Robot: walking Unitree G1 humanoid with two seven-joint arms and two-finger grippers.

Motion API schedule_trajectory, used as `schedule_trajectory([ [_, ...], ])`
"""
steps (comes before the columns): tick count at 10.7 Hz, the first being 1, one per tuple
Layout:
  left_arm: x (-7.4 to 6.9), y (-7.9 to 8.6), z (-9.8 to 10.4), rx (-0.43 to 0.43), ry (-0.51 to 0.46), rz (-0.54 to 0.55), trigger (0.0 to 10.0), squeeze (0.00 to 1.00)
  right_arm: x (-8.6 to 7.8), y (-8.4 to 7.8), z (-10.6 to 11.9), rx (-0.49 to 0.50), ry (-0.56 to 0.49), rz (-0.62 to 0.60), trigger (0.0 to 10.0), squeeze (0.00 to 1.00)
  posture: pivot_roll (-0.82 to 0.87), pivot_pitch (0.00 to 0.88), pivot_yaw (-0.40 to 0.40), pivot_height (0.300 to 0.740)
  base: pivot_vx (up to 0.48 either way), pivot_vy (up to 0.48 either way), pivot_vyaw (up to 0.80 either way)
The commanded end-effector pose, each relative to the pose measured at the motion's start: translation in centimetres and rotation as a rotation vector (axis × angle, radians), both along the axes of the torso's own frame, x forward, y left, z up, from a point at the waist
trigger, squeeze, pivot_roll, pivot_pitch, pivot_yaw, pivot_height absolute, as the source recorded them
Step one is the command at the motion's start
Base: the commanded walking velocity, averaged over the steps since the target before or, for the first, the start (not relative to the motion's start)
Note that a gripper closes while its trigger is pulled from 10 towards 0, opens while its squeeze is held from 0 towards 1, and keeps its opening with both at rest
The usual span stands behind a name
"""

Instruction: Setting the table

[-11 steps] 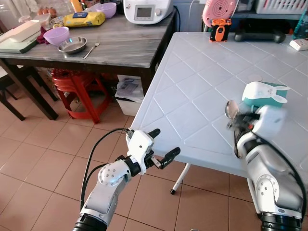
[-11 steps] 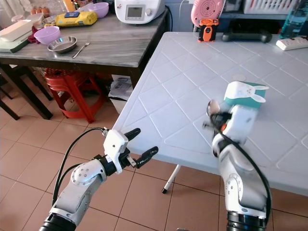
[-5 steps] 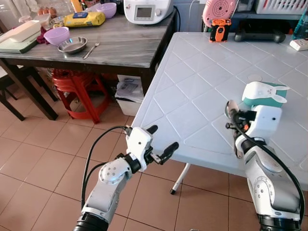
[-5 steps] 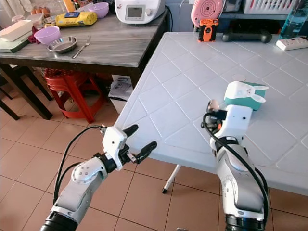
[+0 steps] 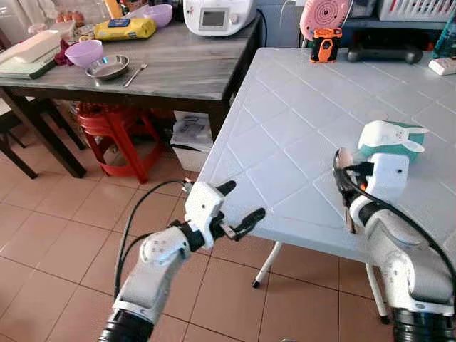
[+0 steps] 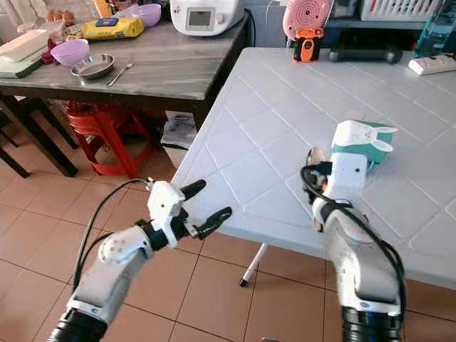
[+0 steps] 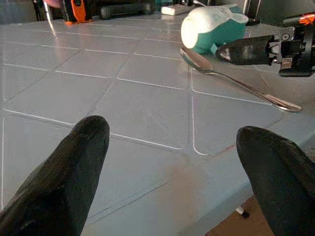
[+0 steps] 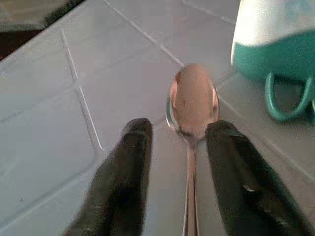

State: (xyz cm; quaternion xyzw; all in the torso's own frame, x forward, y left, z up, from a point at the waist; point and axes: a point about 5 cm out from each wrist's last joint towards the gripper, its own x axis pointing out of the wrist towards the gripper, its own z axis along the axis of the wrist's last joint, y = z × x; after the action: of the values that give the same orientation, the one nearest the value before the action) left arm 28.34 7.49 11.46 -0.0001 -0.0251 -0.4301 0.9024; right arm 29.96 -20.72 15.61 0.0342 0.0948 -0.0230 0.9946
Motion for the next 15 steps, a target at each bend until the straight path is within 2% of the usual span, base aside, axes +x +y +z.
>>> schedule_trajectory([
  [1, 0.0, 0.2, 0.1, 0.020, -0.010, -0.006, 10.0, 0.00, 0.3, 0.2, 0.4, 0.015, 0.005, 0.013, 10.0, 1.00, -0.18, 0.102, 0.105, 0.740, 0.000, 0.000, 0.00],
  [4, -0.6, -0.5, -0.2, 0.021, 0.004, -0.030, 10.0, 0.00, 0.8, -0.1, 0.4, 0.039, 0.077, 0.018, 10.0, 1.00, -0.18, 0.108, 0.098, 0.740, 0.000, 0.000, 0.00],
  [8, -0.8, -0.9, -0.6, 0.015, 0.024, -0.018, 10.0, 0.00, 0.9, -0.2, -1.2, 0.017, 0.181, 0.033, 10.0, 1.00, -0.18, 0.116, 0.092, 0.740, 0.000, 0.000, 0.00],
  [9, -0.8, -0.9, -0.7, 0.015, 0.027, -0.018, 10.0, 0.00, 0.9, -0.4, -1.7, 0.001, 0.205, 0.026, 10.0, 0.65, -0.18, 0.116, 0.092, 0.740, 0.000, 0.000, 0.00],
  [10, -0.8, -0.9, -0.7, 0.016, 0.031, -0.016, 10.0, 0.00, 1.0, -0.5, -2.3, 0.009, 0.230, 0.032, 3.7, 0.00, -0.18, 0.116, 0.093, 0.740, 0.000, 0.000, 0.00],
  [11, -0.7, -0.9, -0.7, 0.016, 0.031, -0.016, 10.0, 0.00, 1.0, -0.5, -2.7, 0.012, 0.245, 0.043, 0.0, 0.00, -0.18, 0.116, 0.094, 0.740, 0.000, 0.000, 0.00],
  [15, -0.6, -0.8, -0.6, 0.020, 0.031, -0.009, 10.0, 0.00, 0.8, -0.5, -3.7, 0.014, 0.277, 0.053, 0.0, 0.00, -0.17, 0.114, 0.096, 0.740, 0.000, 0.000, 0.00],
])
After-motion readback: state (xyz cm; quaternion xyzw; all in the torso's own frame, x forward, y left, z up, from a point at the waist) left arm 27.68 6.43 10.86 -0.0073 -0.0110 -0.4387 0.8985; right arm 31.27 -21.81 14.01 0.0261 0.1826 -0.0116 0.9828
